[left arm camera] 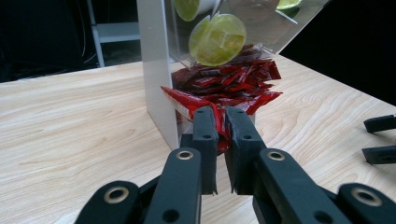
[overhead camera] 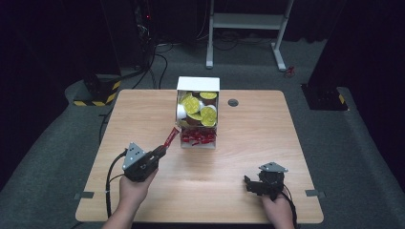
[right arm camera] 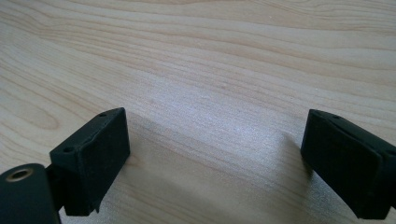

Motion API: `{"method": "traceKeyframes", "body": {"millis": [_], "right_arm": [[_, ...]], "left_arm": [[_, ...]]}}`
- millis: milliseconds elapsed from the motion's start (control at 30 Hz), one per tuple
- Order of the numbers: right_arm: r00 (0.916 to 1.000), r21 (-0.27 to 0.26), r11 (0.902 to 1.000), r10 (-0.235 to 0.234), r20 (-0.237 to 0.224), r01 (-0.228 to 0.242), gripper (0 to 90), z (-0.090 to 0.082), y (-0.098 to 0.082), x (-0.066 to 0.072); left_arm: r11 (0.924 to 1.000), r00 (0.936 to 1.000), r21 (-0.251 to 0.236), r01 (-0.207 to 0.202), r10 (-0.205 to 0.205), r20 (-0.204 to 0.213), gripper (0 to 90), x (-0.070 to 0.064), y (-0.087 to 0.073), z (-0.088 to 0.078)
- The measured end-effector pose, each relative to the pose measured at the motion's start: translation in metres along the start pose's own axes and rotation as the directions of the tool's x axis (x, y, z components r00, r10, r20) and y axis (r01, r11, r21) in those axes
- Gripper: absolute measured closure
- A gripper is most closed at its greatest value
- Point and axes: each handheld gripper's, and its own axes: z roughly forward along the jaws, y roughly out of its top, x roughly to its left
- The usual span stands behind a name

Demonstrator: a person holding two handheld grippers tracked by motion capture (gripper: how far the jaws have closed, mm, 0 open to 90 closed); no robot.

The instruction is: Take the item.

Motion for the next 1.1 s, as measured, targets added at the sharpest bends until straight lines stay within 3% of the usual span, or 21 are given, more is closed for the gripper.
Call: {"method": "traceKeyframes", "body": {"millis": [233, 300, 533, 867, 1100], "right_arm": [[1.0000, 0.000, 1.0000, 0.000, -0.001, 0.000, 7.9, 0.000, 0.000, 0.000], [1.0000, 0.000, 1.0000, 0.000, -0.001, 0.000, 7.9, 0.000, 0.000, 0.001], [1.0000, -0.001, 1.0000, 0.002, -0.001, -0.002, 7.9, 0.000, 0.000, 0.001], [1.0000, -0.004, 1.0000, -0.003, -0.004, 0.003, 7.9, 0.000, -0.001, 0.001], [1.0000, -0.004, 1.0000, -0.003, -0.005, 0.003, 7.9, -0.001, -0.001, 0.001]], "left_arm": [[0.9999, 0.9999, -0.012, -0.011, 0.011, -0.004, 83.5, 0.008, -0.002, -0.003], [0.9992, 0.9992, -0.010, -0.039, 0.039, -0.007, 83.6, 0.010, -0.002, -0.004], [0.9994, 0.9992, -0.014, -0.032, 0.032, -0.025, 83.7, 0.020, -0.004, -0.005], [0.9999, 0.9973, -0.014, 0.005, -0.006, -0.074, 83.9, 0.044, -0.005, -0.003], [0.9986, 0.9955, -0.030, 0.043, -0.046, -0.083, 83.8, 0.059, -0.003, -0.001]]}}
